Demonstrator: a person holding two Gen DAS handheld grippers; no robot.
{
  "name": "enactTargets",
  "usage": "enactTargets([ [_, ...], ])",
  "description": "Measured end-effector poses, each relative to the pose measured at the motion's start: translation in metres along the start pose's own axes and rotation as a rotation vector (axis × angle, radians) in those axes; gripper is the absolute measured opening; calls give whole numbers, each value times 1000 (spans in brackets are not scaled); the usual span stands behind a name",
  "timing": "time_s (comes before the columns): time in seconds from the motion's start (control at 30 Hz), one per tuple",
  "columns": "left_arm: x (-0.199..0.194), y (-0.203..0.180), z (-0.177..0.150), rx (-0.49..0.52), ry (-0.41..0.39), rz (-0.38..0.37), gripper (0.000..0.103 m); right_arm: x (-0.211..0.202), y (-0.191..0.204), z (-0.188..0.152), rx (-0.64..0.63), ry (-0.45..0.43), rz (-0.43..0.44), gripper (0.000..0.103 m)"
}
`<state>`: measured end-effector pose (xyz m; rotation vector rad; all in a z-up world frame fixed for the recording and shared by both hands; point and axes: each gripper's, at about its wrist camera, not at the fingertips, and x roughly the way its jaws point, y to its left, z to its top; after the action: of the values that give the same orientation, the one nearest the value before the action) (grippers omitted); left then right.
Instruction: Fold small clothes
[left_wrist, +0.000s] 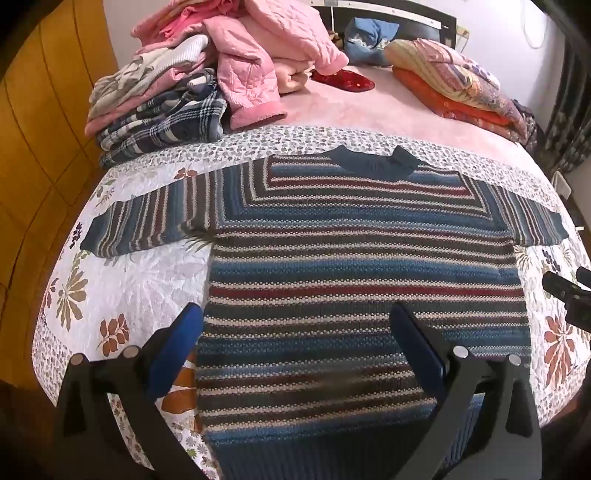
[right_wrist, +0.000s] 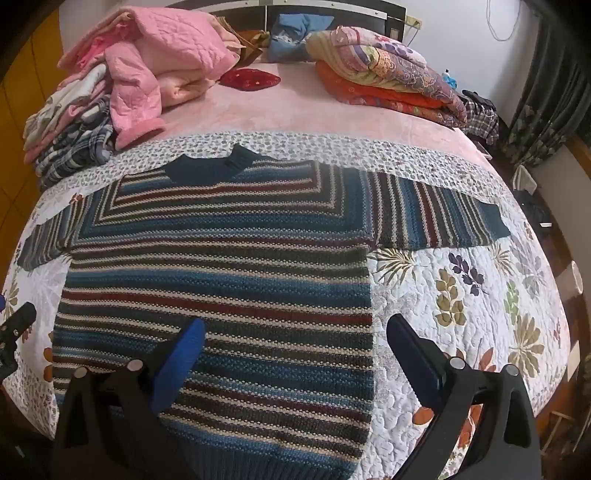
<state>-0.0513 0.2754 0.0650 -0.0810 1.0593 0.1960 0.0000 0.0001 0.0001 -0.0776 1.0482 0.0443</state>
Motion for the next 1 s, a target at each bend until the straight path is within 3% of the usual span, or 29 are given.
enactTargets([
  [1.0, 1, 1, -2, -6, 2, 7, 100, -2, -1, 2, 5, 1, 1, 99],
])
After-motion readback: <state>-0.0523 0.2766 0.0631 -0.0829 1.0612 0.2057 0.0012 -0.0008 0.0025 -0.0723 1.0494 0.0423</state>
